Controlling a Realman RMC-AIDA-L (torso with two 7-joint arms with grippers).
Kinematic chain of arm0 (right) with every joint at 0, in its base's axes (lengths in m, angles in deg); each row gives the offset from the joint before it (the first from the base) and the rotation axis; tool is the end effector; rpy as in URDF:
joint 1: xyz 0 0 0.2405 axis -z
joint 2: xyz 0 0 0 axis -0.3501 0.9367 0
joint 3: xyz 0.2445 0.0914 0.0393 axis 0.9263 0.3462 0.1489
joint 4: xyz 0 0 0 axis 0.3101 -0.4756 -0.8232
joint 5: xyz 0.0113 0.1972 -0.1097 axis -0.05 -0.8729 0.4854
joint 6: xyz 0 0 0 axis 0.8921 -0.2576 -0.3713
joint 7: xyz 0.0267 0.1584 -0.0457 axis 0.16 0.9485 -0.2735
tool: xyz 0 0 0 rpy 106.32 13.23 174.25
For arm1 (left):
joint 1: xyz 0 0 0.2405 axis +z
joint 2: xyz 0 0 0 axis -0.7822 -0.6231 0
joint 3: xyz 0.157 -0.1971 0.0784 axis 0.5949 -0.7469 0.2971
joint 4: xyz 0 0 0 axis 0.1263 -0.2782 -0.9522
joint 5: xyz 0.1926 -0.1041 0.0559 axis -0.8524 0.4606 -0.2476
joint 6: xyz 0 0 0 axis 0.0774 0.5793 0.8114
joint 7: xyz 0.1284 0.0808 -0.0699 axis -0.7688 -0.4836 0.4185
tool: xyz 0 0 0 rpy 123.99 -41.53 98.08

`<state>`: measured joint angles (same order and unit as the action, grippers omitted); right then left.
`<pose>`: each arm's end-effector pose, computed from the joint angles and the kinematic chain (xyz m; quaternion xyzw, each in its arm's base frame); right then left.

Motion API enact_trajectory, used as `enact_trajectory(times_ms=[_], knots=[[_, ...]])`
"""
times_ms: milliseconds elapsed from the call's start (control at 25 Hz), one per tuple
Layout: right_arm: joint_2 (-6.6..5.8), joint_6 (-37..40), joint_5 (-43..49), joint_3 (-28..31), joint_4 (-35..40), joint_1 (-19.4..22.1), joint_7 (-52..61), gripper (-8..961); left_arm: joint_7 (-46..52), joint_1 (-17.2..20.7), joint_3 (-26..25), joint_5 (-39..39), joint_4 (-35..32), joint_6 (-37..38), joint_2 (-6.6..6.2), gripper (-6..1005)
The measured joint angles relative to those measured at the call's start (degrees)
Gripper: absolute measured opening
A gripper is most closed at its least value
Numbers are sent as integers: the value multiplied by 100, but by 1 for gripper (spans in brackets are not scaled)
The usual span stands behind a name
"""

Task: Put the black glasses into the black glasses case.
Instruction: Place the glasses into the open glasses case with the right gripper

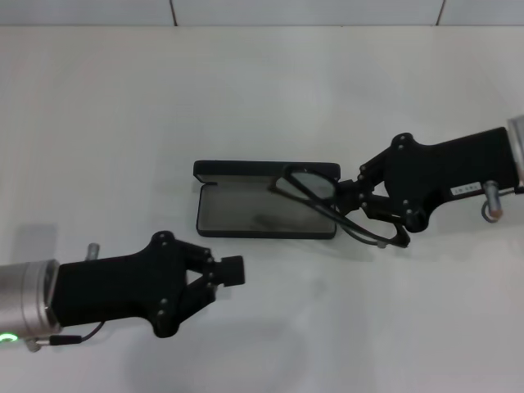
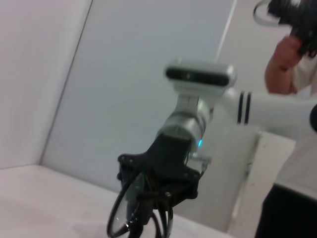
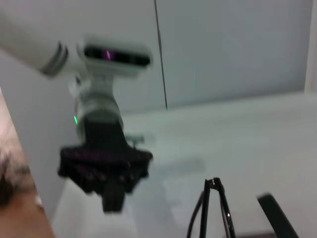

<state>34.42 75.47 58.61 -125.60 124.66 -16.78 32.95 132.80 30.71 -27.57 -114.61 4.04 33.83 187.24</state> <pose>0.1599 0.3701 -0.0393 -0.9860 0.0270 0.1645 0.0008 -0.2861 0.2468 -0.0420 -0.9065 -0.1785 -0.3818 0.0261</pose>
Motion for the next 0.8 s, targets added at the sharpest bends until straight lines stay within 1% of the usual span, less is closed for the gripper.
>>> enact_trajectory(times_ms=[120,240,320,440,720,760,800], knots=[[-20,-404,524,-675,828,-74,749,65,16,88,-3,-15,-1,-43,-50,30],[-8,-603,815,-1037,1152,-156,1099,66,16,132,17,-55,-3,-122,-60,31],[-2,-818,1025,-1413,1354,-287,1436,66,17,146,21,-123,-3,-238,-56,31],[7,-1191,1272,-1931,1541,-444,1810,67,-11,176,9,-173,-3,-461,-53,31],[23,-1857,1707,-2617,1716,-634,2329,69,-232,186,33,-338,-3,-638,-69,32],[23,-1857,1707,-2617,1716,-634,2329,69,-244,175,33,-393,-2,-640,-75,32],[24,-2097,1845,-2867,1758,-720,2482,69,-249,165,33,-430,-2,-643,-82,33]])
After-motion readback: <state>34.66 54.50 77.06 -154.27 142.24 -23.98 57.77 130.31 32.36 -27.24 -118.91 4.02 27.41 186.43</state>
